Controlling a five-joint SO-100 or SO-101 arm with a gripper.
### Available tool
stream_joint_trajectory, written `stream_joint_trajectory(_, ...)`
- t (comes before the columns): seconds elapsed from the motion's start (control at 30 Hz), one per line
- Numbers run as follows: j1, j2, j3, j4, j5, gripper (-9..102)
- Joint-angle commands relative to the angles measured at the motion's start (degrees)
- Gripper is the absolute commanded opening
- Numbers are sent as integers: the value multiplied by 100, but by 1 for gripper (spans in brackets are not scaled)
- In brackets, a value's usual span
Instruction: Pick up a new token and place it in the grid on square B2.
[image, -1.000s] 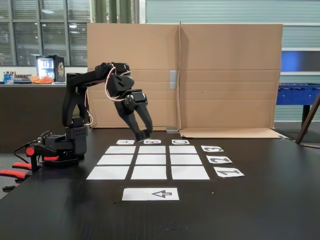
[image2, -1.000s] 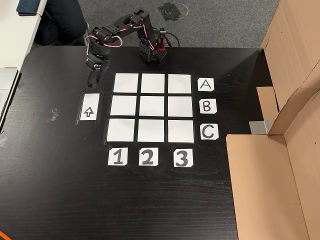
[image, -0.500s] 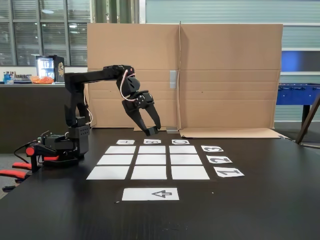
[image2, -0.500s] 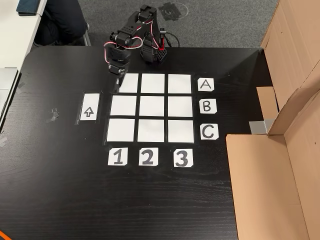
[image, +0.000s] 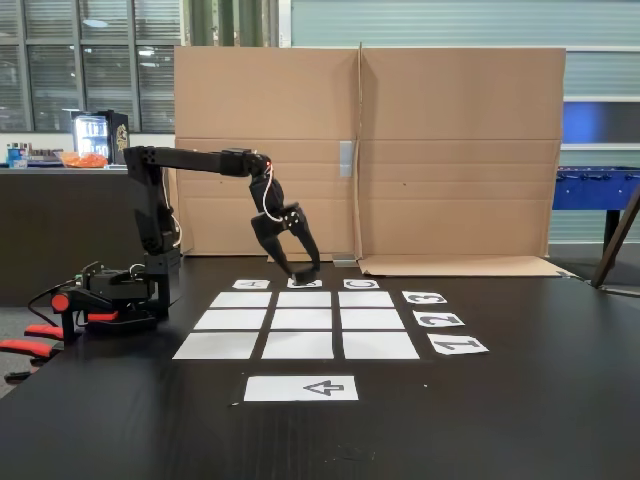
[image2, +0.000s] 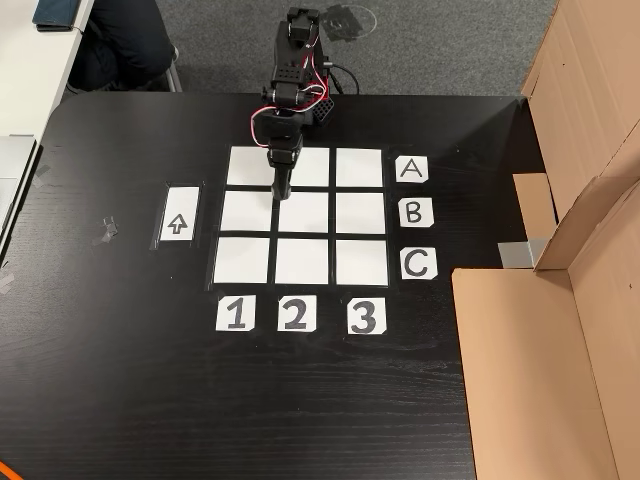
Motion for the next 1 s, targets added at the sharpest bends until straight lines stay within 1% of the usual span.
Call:
stream_joint_trajectory(0.0, -246, 237, 325, -211, -62, 7)
stream_joint_trajectory(0.2, -352, 97, 800, -536, -123, 7)
stream_joint_trajectory(0.6, -378, -580, 738, -642, -255, 7)
stream_joint_trajectory(0.97, -677, -1063, 580, -817, -264, 7)
